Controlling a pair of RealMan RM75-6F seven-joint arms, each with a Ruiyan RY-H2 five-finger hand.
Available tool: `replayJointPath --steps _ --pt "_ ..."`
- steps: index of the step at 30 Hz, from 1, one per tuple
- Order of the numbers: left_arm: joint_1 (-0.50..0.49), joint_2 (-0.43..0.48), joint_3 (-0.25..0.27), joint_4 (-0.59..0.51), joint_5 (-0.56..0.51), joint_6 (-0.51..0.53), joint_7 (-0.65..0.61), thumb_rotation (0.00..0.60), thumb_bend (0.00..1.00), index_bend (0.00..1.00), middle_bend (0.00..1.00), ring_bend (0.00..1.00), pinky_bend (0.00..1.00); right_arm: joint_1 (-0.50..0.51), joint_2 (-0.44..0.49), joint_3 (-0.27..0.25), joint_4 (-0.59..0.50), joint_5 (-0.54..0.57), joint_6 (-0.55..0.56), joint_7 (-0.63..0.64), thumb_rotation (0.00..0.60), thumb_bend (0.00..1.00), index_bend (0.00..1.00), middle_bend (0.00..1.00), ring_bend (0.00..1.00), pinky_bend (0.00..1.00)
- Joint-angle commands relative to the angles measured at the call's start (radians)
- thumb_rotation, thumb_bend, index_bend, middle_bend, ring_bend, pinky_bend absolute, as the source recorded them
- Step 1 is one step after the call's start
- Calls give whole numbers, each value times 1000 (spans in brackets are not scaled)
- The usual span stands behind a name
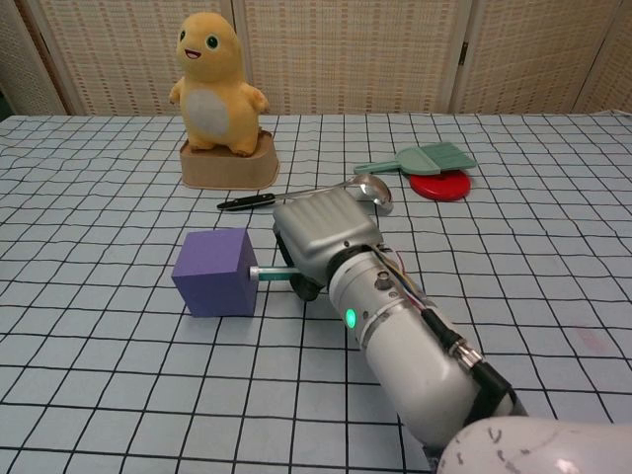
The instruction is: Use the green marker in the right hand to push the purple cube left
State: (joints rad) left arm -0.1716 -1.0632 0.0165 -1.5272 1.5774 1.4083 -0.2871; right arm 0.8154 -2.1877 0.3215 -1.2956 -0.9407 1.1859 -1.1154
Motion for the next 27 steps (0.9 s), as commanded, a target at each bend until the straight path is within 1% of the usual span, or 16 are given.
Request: replayJointPath --steps 1,5,10,14,17,21,24,27 --pt "0 1 0 1 -1 -2 -1 600 483 38 14 0 87 16 -17 15 16 8 -6 1 600 413 1000 910 626 371" --pt "0 1 0 1 0 -1 -2 600 484 38 13 0 87 29 -29 24 28 11 -10 2 600 413 1000 910 626 371" --pt "-1 4 1 3 0 -3 -6 600 485 38 12 0 87 83 -81 57 89 31 -37 5 600 413 1000 910 626 371" --pt "0 3 0 5 1 -1 -9 600 486 38 13 0 87 134 -81 57 98 59 -38 37 600 413 1000 910 626 371" --pt "2 2 1 7 3 4 -12 600 486 38 13 0 88 169 -81 46 107 83 -22 52 600 413 1000 910 625 371" --pt "2 2 1 8 5 5 -12 600 487 38 13 0 87 189 -81 27 112 107 9 52 600 413 1000 910 625 371" --pt "3 2 0 8 5 8 -10 600 486 38 13 0 87 170 -71 11 97 93 41 45 600 413 1000 910 625 371" --pt "5 2 1 7 9 13 -6 600 485 38 13 0 87 132 -23 -21 34 77 74 29 600 413 1000 910 625 371"
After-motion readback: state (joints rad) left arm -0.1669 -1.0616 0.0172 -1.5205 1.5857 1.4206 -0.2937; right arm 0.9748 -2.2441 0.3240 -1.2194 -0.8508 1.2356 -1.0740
